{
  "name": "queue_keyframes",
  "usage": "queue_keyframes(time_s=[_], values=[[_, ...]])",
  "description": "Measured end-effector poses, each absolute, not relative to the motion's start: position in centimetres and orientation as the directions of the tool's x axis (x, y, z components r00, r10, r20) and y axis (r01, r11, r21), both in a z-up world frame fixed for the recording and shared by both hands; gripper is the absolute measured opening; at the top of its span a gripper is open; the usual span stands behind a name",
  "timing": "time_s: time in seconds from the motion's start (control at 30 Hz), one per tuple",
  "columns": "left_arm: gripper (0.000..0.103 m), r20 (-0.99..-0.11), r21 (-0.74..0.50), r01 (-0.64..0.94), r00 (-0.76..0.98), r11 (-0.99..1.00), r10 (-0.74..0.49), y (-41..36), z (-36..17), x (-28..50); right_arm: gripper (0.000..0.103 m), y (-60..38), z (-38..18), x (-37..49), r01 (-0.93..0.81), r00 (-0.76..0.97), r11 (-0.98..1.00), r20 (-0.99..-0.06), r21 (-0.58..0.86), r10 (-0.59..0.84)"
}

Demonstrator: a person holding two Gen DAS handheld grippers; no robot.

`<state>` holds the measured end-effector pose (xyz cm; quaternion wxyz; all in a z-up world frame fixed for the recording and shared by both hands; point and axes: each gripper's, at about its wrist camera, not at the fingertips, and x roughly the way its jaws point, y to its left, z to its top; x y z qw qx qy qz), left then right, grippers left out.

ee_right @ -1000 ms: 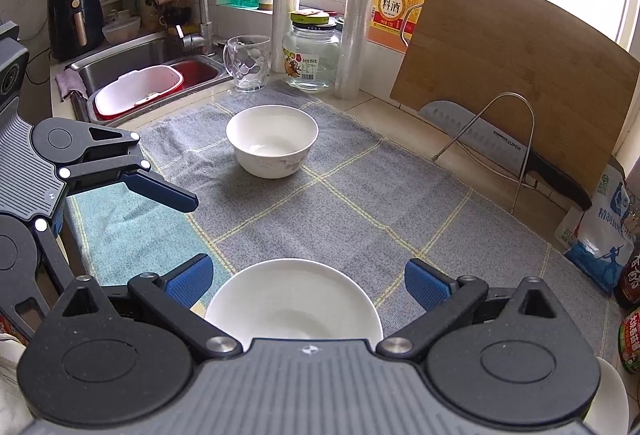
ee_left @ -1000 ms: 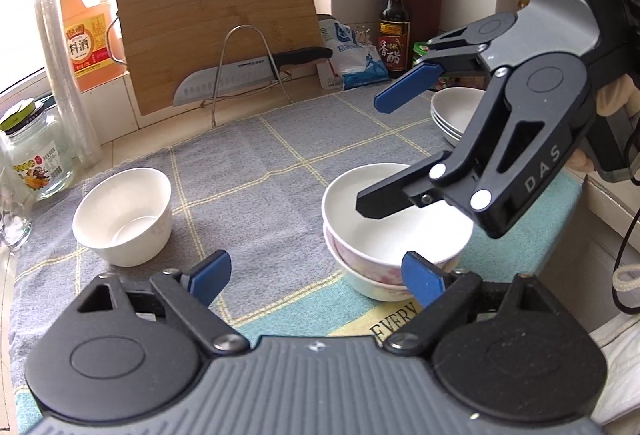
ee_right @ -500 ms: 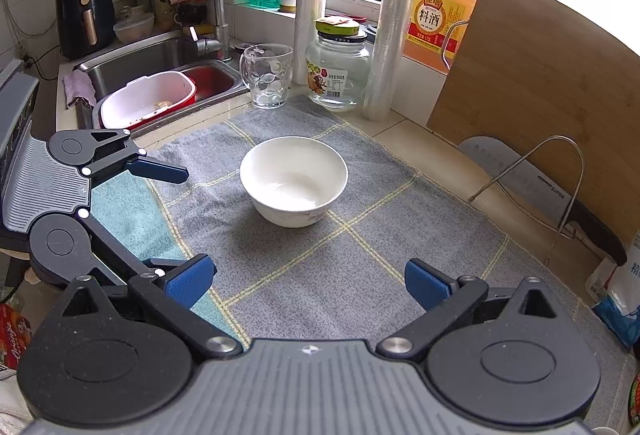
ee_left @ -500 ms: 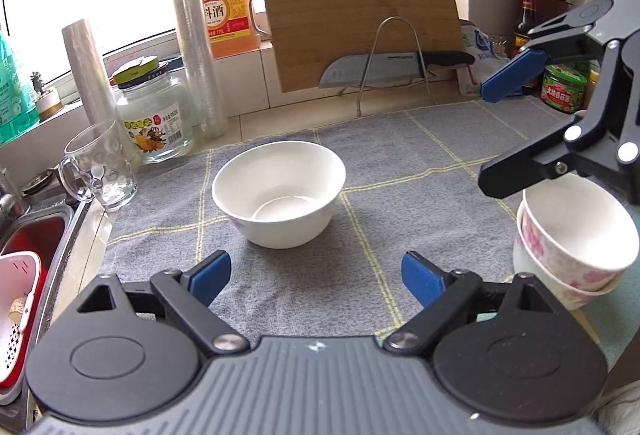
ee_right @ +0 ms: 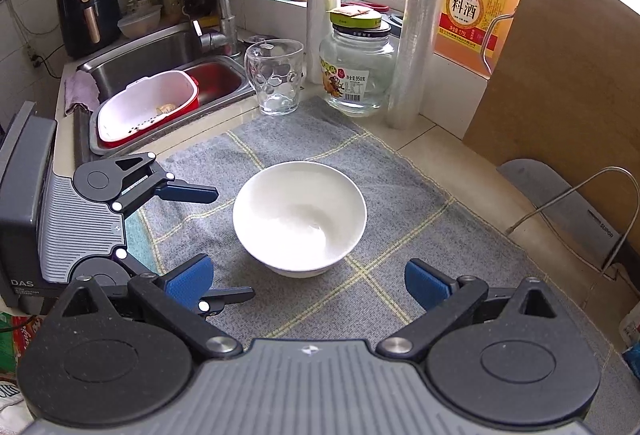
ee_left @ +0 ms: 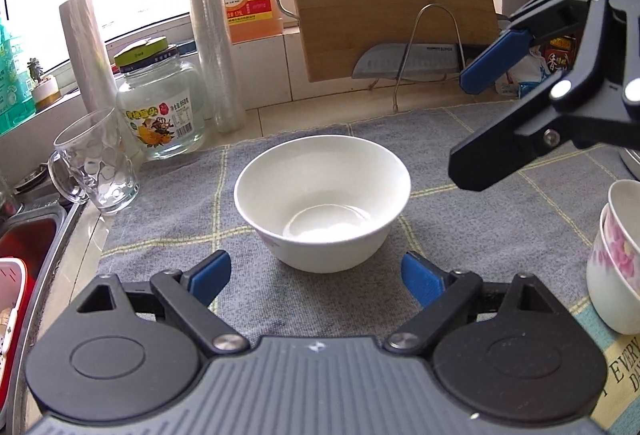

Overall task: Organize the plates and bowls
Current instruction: 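Reach the right gripper to the remaining white bowl and grasp its rim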

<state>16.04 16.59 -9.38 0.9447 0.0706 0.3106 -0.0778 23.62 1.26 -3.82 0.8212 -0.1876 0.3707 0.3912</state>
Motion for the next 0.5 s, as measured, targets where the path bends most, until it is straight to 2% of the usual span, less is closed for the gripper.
queue_keyframes(time_s=[0.5], values=[[0.092, -0.587, 0.053, 0.223, 0.795, 0.973, -0.15, 17.0, -9.9, 18.2, 0.1, 4.0, -6.5, 29.7, -0.783, 0.326, 0.618, -0.799, 0.072, 0.505]])
